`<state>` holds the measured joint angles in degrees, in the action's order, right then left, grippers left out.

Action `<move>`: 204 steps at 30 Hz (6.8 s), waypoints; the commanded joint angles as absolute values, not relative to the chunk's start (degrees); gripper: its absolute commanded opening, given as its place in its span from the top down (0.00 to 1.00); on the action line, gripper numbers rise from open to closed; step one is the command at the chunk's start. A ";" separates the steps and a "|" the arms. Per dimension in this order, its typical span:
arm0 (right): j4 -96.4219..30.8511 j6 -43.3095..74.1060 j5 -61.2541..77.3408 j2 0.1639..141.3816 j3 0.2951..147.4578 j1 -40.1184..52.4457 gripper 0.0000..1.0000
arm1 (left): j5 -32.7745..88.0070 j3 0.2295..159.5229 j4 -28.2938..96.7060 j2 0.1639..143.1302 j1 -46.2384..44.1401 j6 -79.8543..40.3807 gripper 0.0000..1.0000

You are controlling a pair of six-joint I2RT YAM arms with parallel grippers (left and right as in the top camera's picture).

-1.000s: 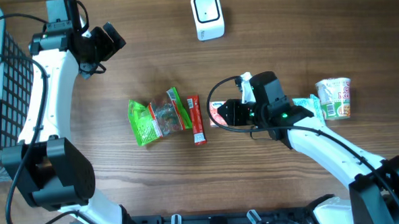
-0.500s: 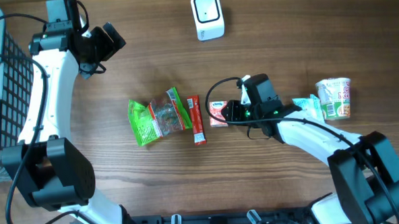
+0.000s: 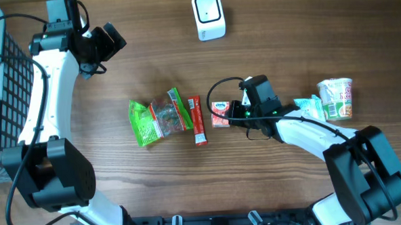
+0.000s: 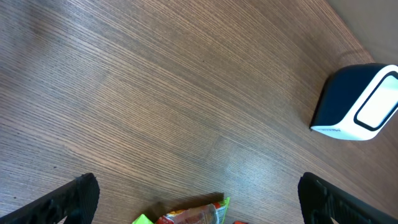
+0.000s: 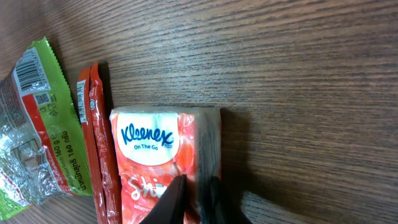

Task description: Scan the item barcode

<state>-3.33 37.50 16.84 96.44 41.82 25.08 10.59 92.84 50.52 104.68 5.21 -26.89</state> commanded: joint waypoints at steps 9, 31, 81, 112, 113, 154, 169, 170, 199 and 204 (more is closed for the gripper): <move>-12.62 23.92 24.01 82.04 43.79 16.88 0.96 | 10.87 92.99 50.48 104.68 5.43 -27.03 0.00; -53.80 -11.25 -40.73 126.80 131.00 31.73 0.96 | 10.87 92.99 50.48 104.71 5.43 -27.03 0.00; -55.77 15.38 17.87 108.86 87.24 24.47 0.42 | 10.87 92.99 50.48 104.71 5.43 -27.03 0.00; -45.71 26.50 -6.44 114.91 75.31 48.07 0.59 | 10.87 92.99 50.48 104.68 5.43 -27.03 0.00; -47.46 25.43 -10.87 114.91 75.31 47.66 0.59 | 10.87 92.99 50.48 104.68 5.43 -27.03 0.00; -42.87 -7.49 5.13 106.50 64.31 27.29 0.69 | 10.87 92.99 50.48 104.71 5.43 -27.03 0.00; -41.52 -4.19 3.27 99.29 63.29 27.42 0.96 | 10.87 92.99 50.48 104.68 5.43 -27.03 0.00; -41.10 -3.27 1.83 96.82 63.72 27.66 0.96 | 10.87 92.99 50.48 104.68 5.43 -27.03 0.00; -59.72 -0.05 -35.11 122.45 121.78 30.37 0.96 | 10.87 92.99 50.48 104.71 5.43 -27.03 0.00; -48.16 -7.35 -51.83 131.07 121.45 31.27 0.96 | 10.87 92.99 50.48 104.68 5.43 -27.03 0.00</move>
<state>-51.44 -1.93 -39.40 127.74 120.90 30.33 10.59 92.84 50.50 104.68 5.21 -26.89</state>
